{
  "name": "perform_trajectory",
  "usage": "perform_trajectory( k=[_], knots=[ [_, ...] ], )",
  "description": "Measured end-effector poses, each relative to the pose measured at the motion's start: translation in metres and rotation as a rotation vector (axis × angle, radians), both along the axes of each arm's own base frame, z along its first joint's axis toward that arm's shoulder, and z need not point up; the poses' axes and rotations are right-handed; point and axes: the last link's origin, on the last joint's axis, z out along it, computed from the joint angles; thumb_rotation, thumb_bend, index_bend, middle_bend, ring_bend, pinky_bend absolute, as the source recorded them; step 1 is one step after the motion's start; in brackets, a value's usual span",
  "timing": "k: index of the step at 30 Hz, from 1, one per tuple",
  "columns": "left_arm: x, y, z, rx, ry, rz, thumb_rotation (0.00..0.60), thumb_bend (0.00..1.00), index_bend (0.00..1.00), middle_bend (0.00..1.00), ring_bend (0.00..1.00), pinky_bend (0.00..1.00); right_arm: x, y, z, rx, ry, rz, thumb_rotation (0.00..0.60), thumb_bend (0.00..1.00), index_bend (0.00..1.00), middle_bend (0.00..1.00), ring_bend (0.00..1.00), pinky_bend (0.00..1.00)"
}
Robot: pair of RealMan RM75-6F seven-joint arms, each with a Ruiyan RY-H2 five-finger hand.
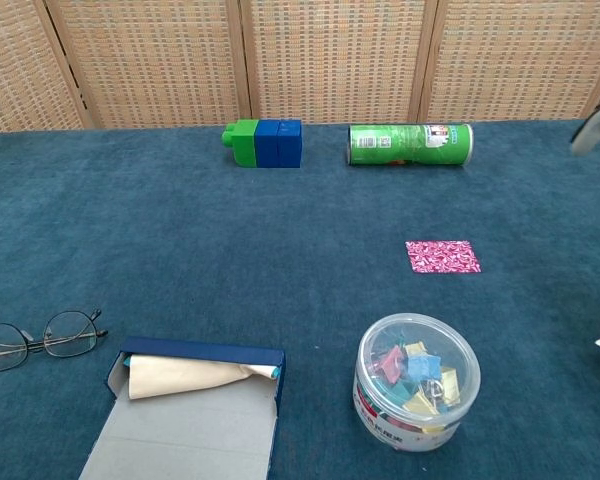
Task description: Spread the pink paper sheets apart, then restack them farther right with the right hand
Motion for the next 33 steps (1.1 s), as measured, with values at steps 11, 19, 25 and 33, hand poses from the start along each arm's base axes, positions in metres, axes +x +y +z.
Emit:
perform_trajectory(
  k=[11, 19, 25, 33],
  knots=[
    [0.000, 0.005, 0.004, 0.008, 0.007, 0.012, 0.559, 0.11, 0.02, 0.00, 0.00, 0.00, 0.033, -0.061, -0.044, 0.160, 0.052, 0.088, 0.600, 0.47, 0.28, 0.20, 0.00, 0.00],
    [0.000, 0.006, 0.002, -0.003, 0.004, 0.017, 0.560, 0.11, 0.02, 0.00, 0.00, 0.00, 0.036, -0.071, -0.061, 0.198, 0.100, 0.115, 0.600, 0.47, 0.28, 0.20, 0.00, 0.00],
    [-0.002, 0.005, 0.001, -0.011, 0.002, 0.029, 0.560, 0.11, 0.02, 0.00, 0.00, 0.00, 0.030, -0.074, -0.078, 0.233, 0.155, 0.133, 0.600, 0.45, 0.25, 0.17, 0.00, 0.00],
    [-0.004, 0.005, 0.002, -0.010, 0.002, 0.040, 0.560, 0.11, 0.02, 0.00, 0.00, 0.00, 0.020, -0.075, -0.091, 0.249, 0.180, 0.143, 0.600, 0.44, 0.25, 0.16, 0.00, 0.00]
  ],
)
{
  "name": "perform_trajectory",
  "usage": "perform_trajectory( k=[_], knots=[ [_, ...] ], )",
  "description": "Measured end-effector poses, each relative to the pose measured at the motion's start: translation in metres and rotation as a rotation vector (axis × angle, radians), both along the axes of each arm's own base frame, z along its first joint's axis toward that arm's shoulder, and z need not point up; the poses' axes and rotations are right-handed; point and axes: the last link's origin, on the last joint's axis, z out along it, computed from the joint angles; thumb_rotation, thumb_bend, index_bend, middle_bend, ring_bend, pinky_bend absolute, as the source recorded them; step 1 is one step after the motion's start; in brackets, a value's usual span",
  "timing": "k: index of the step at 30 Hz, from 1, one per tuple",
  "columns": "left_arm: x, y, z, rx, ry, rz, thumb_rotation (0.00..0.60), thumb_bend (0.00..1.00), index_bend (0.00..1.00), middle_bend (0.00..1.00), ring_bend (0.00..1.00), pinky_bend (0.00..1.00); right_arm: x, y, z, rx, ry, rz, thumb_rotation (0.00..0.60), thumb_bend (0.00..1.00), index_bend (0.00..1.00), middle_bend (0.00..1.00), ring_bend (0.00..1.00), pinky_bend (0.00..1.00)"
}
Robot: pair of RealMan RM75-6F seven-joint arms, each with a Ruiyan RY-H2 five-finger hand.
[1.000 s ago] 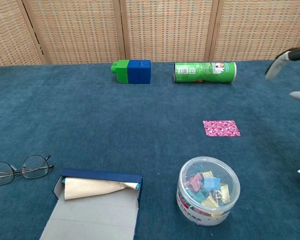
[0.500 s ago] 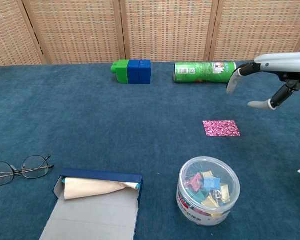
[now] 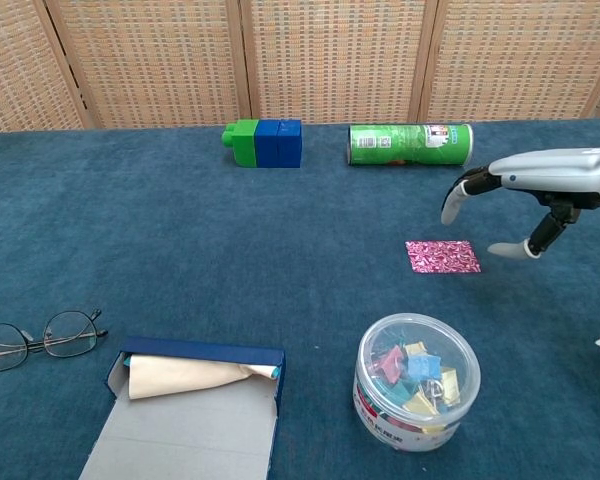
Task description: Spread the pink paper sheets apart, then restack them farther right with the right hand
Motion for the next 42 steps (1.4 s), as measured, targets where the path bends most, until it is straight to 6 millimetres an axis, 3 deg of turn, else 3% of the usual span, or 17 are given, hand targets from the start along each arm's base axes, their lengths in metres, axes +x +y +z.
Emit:
perform_trajectory(
  k=[24, 42],
  knots=[
    [-0.009, -0.002, -0.001, -0.005, -0.004, 0.030, 0.561, 0.11, 0.02, 0.00, 0.00, 0.00, -0.013, -0.008, -0.037, 0.035, 0.085, 0.016, 0.600, 0.45, 0.24, 0.16, 0.00, 0.00],
    [-0.009, -0.003, 0.000, 0.000, -0.001, 0.032, 0.559, 0.11, 0.02, 0.00, 0.00, 0.00, -0.033, -0.010, -0.032, 0.032, 0.150, -0.002, 0.600, 0.45, 0.24, 0.16, 0.00, 0.00]
  ],
)
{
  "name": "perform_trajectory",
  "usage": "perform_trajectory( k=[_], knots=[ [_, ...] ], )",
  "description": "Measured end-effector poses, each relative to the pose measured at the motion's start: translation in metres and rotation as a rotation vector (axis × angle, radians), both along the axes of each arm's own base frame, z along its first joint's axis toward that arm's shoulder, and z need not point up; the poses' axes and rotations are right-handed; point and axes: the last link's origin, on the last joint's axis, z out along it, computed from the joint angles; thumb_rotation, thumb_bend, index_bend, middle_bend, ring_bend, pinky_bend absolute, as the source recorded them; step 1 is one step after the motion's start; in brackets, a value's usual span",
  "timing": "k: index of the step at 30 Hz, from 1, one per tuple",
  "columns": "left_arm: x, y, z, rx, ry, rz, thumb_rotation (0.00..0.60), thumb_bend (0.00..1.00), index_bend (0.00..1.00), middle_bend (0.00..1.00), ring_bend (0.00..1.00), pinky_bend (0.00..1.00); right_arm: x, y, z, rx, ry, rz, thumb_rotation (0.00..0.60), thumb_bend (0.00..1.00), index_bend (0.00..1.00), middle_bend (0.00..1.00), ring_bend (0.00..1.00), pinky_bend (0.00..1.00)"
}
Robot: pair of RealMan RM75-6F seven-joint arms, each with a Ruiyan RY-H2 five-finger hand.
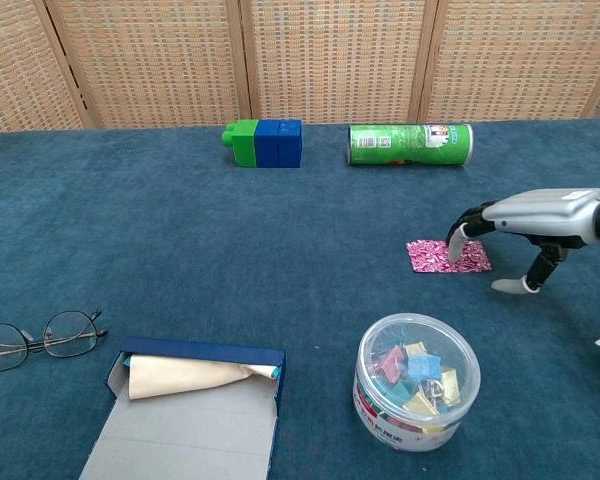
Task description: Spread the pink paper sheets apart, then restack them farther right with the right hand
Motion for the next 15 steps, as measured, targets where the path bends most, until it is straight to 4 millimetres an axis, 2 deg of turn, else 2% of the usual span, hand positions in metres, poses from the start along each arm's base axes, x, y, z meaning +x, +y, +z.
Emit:
perform_trajectory(
  k=[15],
  knots=[
    [0.006, 0.002, -0.002, -0.006, 0.005, -0.014, 0.560, 0.11, 0.02, 0.00, 0.00, 0.00, -0.044, 0.011, 0.024, -0.042, 0.063, -0.081, 0.600, 0.47, 0.24, 0.16, 0.00, 0.00]
  ],
)
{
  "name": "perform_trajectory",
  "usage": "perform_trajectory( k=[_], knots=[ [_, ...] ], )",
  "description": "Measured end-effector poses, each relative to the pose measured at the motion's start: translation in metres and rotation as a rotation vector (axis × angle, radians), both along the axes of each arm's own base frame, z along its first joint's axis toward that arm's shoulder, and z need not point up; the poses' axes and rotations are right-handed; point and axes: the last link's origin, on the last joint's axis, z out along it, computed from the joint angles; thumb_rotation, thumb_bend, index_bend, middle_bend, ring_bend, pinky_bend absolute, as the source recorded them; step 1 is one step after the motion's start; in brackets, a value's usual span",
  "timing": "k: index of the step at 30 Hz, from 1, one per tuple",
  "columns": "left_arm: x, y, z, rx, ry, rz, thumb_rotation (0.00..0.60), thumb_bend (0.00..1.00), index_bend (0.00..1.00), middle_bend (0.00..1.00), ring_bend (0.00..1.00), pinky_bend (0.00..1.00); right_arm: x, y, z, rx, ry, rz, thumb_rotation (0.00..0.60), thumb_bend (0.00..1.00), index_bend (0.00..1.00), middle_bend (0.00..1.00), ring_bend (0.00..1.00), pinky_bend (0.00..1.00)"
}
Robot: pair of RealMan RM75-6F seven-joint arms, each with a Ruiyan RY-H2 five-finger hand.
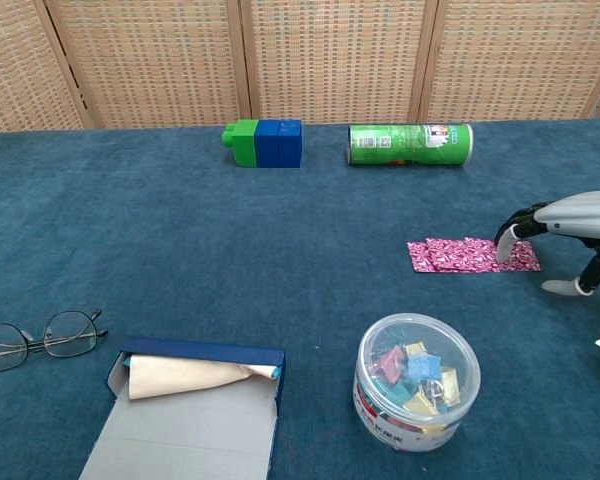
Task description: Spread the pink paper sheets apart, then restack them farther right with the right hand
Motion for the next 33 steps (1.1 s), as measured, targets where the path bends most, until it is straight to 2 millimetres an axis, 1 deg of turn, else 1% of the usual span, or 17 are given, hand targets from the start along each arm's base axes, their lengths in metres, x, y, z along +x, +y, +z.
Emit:
perform_trajectory(
  k=[5, 11, 23, 27, 33],
  knots=[
    [0.003, 0.000, 0.000, 0.000, 0.002, -0.007, 0.559, 0.11, 0.02, 0.00, 0.00, 0.00, -0.012, 0.004, 0.008, -0.014, 0.009, -0.022, 0.600, 0.47, 0.24, 0.16, 0.00, 0.00],
    [0.005, -0.001, -0.001, 0.000, 0.004, -0.012, 0.559, 0.11, 0.02, 0.00, 0.00, 0.00, -0.017, 0.006, 0.014, -0.026, 0.009, -0.030, 0.600, 0.47, 0.24, 0.16, 0.00, 0.00],
    [0.004, -0.001, -0.001, 0.000, 0.002, -0.011, 0.559, 0.11, 0.02, 0.00, 0.00, 0.00, -0.019, 0.009, 0.025, -0.033, 0.026, -0.025, 0.600, 0.47, 0.24, 0.17, 0.00, 0.00],
    [0.003, -0.001, -0.001, 0.002, -0.001, -0.011, 0.559, 0.11, 0.02, 0.00, 0.00, 0.00, -0.013, 0.008, 0.027, -0.039, 0.014, -0.009, 0.600, 0.47, 0.24, 0.17, 0.00, 0.00],
    [0.001, -0.001, -0.002, -0.001, -0.008, -0.011, 0.560, 0.11, 0.02, 0.00, 0.00, 0.00, 0.015, -0.001, 0.025, -0.034, -0.024, 0.037, 0.600, 0.47, 0.24, 0.17, 0.00, 0.00]
  ],
)
